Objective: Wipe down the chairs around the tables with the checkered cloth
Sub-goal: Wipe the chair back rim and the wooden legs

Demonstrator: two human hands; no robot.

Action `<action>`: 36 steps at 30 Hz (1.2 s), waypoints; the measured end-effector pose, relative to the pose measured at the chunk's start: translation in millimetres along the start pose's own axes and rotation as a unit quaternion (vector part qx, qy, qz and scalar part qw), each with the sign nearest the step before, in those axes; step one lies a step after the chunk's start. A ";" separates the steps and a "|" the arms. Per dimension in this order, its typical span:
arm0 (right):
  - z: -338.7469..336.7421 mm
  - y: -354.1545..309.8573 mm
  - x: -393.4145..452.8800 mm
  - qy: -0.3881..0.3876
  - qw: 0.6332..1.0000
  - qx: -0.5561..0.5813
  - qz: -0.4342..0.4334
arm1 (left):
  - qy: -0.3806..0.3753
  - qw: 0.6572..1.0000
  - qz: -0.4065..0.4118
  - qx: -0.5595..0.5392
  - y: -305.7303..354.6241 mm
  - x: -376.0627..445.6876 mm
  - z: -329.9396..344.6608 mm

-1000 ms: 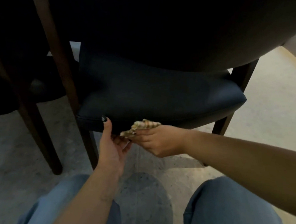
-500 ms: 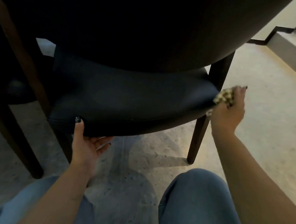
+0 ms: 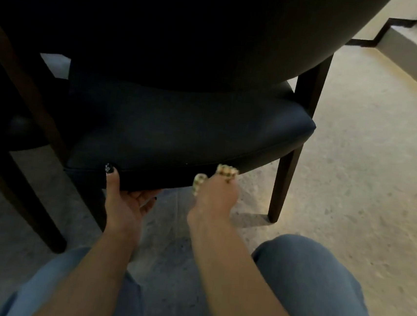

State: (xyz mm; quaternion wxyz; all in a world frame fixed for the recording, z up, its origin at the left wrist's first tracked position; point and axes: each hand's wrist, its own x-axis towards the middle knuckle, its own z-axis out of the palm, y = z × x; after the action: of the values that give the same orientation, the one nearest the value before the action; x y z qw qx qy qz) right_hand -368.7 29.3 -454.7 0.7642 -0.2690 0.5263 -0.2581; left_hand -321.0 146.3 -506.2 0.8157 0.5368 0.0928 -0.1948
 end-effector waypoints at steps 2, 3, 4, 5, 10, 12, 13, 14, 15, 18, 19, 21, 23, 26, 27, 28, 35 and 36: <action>-10.6 -5.8 -17.2 0.001 1.000 -0.012 -0.024 | -0.005 1.000 0.000 0.001 0.5 0.0 -1.8; -15.7 -18.0 -17.8 0.005 0.997 -0.018 -0.079 | -0.010 1.000 -0.001 0.003 1.4 0.1 -2.8; -20.3 -35.6 -15.8 0.007 0.986 -0.025 -0.165 | -0.015 1.000 -0.005 0.004 2.2 0.0 -4.0; -22.9 -58.9 -10.7 0.019 0.962 -0.048 -0.268 | -0.020 1.000 -0.015 0.001 3.0 0.0 -5.0; -22.8 -170.4 68.3 0.051 0.847 -0.304 -0.433 | -0.050 0.996 -0.070 -0.020 8.7 -0.4 -15.4; -29.0 -181.2 96.2 0.026 0.803 -0.422 -0.421 | -0.062 0.994 -0.082 -0.025 13.0 -1.7 -20.7; -33.5 -177.5 105.6 0.014 0.776 -0.462 -0.430 | -0.067 0.994 -0.084 -0.022 14.7 -2.0 -23.2; -37.5 -169.4 109.7 0.006 0.764 -0.473 -0.439 | -0.071 0.994 -0.086 -0.018 15.7 -1.9 -25.6; -41.5 -159.7 112.6 0.002 0.761 -0.466 -0.452 | -0.077 0.993 -0.088 -0.014 16.2 -1.7 -27.8; -44.0 -134.6 111.1 0.021 0.736 -0.456 -0.500 | -0.095 0.992 -0.085 -0.001 15.2 -0.1 -31.3; -43.0 -127.2 108.2 0.016 0.722 -0.466 -0.512 | -0.093 0.992 -0.088 0.002 15.0 0.2 -30.8; -40.2 -107.1 96.0 -0.005 0.701 -0.480 -0.527 | -0.083 0.993 -0.090 0.003 15.2 0.3 -28.8; -37.4 -81.3 76.4 -0.037 0.679 -0.482 -0.553 | -0.071 0.994 -0.088 0.002 14.8 -0.3 -25.6; -28.5 -44.4 45.0 -0.093 0.627 -0.486 -0.602 | -0.059 0.994 -0.094 -0.007 15.3 -3.0 -22.3; -24.6 -34.6 36.5 -0.111 0.619 -0.486 -0.607 | -0.058 0.993 -0.101 -0.015 15.6 -3.6 -21.9; -20.9 -25.3 28.6 -0.130 0.614 -0.485 -0.609 | -0.061 0.992 -0.106 -0.024 16.3 -4.8 -21.4; -9.2 26.4 -7.6 -0.185 0.662 -0.413 -0.598 | -0.043 0.988 -0.116 -0.090 32.0 -13.0 -28.5; -7.2 32.0 -13.2 -0.184 0.673 -0.409 -0.589 | -0.025 0.986 -0.120 -0.117 36.8 -13.1 -33.3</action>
State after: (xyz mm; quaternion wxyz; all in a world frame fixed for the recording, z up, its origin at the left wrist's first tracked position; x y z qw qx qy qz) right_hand -376.1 60.3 -469.9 0.3493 -0.8505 0.1603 -0.3590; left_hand -315.5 192.3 -484.1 0.8454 0.4178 0.1581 -0.2929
